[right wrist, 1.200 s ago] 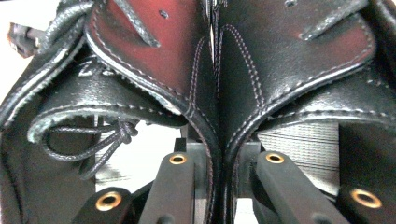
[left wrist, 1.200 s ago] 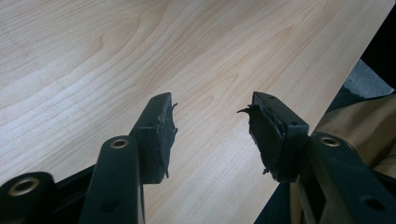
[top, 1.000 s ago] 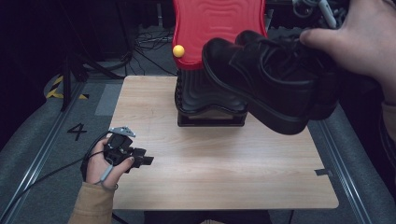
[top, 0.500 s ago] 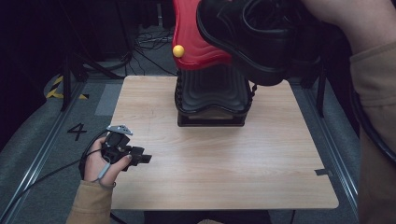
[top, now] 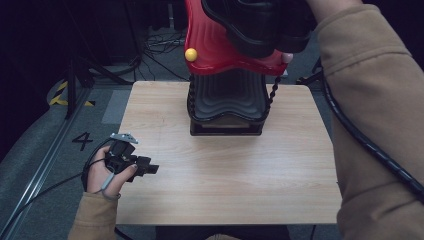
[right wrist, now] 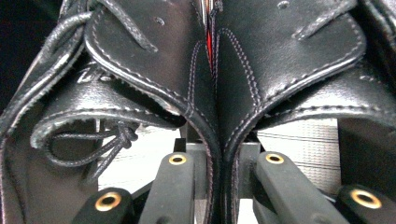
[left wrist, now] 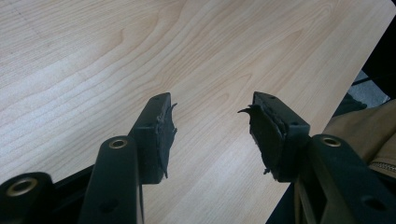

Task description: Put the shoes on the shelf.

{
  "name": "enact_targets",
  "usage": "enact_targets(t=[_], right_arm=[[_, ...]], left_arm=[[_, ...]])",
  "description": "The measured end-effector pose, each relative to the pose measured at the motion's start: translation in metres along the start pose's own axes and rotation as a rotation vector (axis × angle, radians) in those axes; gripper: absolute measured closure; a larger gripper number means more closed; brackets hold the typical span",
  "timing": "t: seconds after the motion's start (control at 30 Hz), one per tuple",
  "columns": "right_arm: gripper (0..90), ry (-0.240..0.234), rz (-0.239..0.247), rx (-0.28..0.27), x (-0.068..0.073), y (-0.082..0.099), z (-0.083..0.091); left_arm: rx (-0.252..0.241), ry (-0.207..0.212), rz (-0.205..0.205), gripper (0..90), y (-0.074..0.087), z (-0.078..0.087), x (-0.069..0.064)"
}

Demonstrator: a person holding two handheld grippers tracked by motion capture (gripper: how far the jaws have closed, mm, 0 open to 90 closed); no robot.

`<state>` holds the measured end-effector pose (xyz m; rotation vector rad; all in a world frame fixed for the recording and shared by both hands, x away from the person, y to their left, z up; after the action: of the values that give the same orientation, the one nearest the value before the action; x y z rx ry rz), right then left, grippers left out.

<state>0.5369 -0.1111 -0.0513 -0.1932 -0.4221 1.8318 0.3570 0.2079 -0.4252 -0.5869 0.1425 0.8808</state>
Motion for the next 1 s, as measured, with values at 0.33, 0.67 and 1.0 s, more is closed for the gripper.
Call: enact_targets(t=[0.33,0.67,1.0], right_arm=[[81.5,0.044,-0.034,-0.051,0.013,-0.037,-0.012],[81.3,0.013,-0.078,-0.108,0.014,-0.063,-0.040],[79.9,0.004,-0.163,-0.076,0.008,-0.059,-0.076]], left_arm=[[-0.013,0.025,0.008,49.4,0.003,0.002,0.007],[-0.028,0.031,0.006,48.9,0.004,0.007,0.009],[-0.017,0.024,0.001,48.7,0.002,0.004,0.008]])
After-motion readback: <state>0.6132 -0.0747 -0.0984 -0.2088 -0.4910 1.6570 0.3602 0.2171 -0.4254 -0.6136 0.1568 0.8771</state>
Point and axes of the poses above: each handheld gripper's, and its own axes: z roughly backward along the jaws, y roughly out of its underside, x roughly to its left, the point moved 6 cm from there along -z, roughly forward along the jaws, and after that the axes turned 9 degrees about x, right-handed, at the moved point
